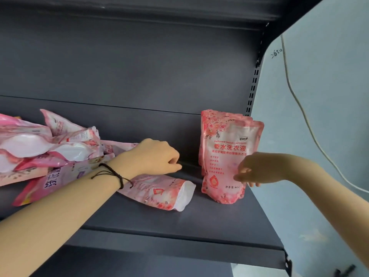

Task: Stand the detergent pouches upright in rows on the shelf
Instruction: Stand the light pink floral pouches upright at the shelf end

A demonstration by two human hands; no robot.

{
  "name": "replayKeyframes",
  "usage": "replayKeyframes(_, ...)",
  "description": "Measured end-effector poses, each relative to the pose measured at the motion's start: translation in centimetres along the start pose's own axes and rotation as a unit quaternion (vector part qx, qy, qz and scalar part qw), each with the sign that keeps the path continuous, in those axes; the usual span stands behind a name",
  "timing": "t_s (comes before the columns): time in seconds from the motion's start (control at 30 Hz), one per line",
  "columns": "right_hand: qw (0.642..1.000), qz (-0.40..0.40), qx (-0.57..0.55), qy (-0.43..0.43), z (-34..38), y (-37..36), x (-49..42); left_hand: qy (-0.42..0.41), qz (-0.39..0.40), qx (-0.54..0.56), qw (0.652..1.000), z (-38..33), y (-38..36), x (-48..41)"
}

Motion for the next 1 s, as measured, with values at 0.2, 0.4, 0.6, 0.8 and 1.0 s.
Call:
replayKeyframes(0.2,0.993,0.028,0.075,0.083,8.5,1.1,-1.0,0.004,0.026,-0.071,0.997,3.6,-1.2,4.5)
replayKeyframes(0.4,0.990,-0.024,0.104,0.092,15.3,3.8,-5.8,0.021,0.032,-0.095,0.995,10.5,-1.8,7.7)
replayKeyframes(0.6,0.986,-0.093,0.128,0.049,19.8,5.3,-12.0,0.013,-0.041,-0.056,0.997,15.3,-2.7,7.8)
replayKeyframes(0.8,0.997,-0.071,0.011,0.036,23.2,3.7,-17.3,0.066,-0.095,0.162,0.980,15.6,-5.6,6.3)
replayKeyframes(1.0,1.000,-0.030,-0.009,0.003,23.5,0.0,-20.7,0.081,-0.094,0.161,0.979,14.5,-8.0,5.8)
Point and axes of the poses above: each hand's wrist, its own x-axis away from the middle knuckle, its own y-axis out of the back of the hand, z = x × y, the point moved 9 cm from there along -x, towards the middle knuckle, and after that the axes turned 1 degree about z, right-handed, at the moved point
